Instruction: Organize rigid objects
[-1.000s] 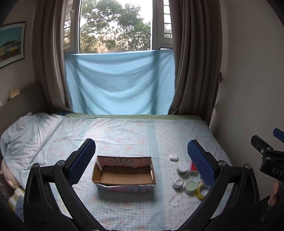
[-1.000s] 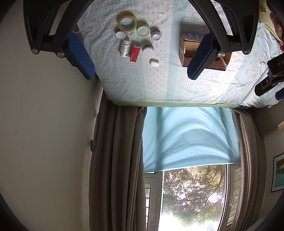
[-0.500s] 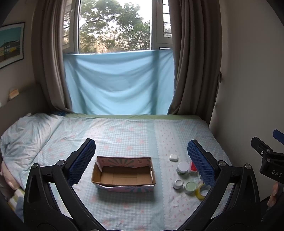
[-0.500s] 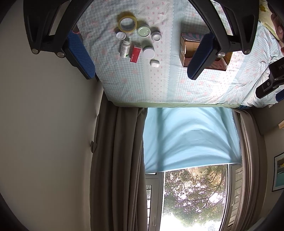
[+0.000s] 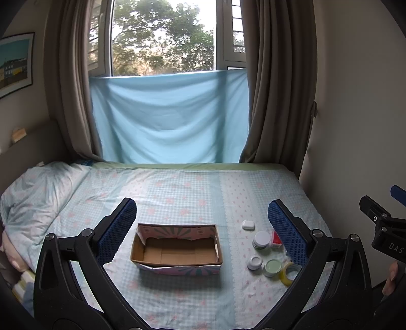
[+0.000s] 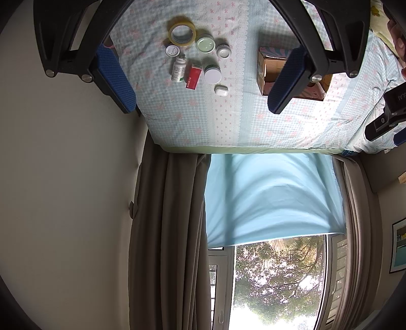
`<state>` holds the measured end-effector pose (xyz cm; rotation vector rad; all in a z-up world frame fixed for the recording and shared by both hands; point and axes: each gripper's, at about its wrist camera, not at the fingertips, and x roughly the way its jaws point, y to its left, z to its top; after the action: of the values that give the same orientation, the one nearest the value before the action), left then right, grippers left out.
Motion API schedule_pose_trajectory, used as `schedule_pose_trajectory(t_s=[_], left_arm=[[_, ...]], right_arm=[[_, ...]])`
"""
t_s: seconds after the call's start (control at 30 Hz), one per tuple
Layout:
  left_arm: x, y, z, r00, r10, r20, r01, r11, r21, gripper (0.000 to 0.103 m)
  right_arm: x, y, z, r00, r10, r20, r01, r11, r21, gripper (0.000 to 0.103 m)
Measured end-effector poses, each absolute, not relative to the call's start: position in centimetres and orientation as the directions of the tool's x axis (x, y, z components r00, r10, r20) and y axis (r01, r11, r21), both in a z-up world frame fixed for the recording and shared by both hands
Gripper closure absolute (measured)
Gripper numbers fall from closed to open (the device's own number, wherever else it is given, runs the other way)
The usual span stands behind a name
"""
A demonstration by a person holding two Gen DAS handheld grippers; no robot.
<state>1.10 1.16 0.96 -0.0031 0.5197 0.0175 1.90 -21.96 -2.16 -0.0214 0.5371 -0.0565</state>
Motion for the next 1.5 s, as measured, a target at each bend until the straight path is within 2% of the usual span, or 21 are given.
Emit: schedule_pose_trajectory(t_s=[1.27,1.5], left_arm=[[2.6,2.0,0.6,0.854,0.007,-0.520,-0.007,1.000,0.003,0.000],[5.2,0.9,-0.3,0.811,-0.084,-0.579,0.092,0.996,-0.017,0.001]], right_arm=[[1.9,-21.8,-2.1,0.858,-0.067,-0.509,0.059,0.998,-0.031,0.000],[2.2,-22.0,-2.5,0.836,-0.090,-0.541,0.092,0.995,-0.022,0.000]])
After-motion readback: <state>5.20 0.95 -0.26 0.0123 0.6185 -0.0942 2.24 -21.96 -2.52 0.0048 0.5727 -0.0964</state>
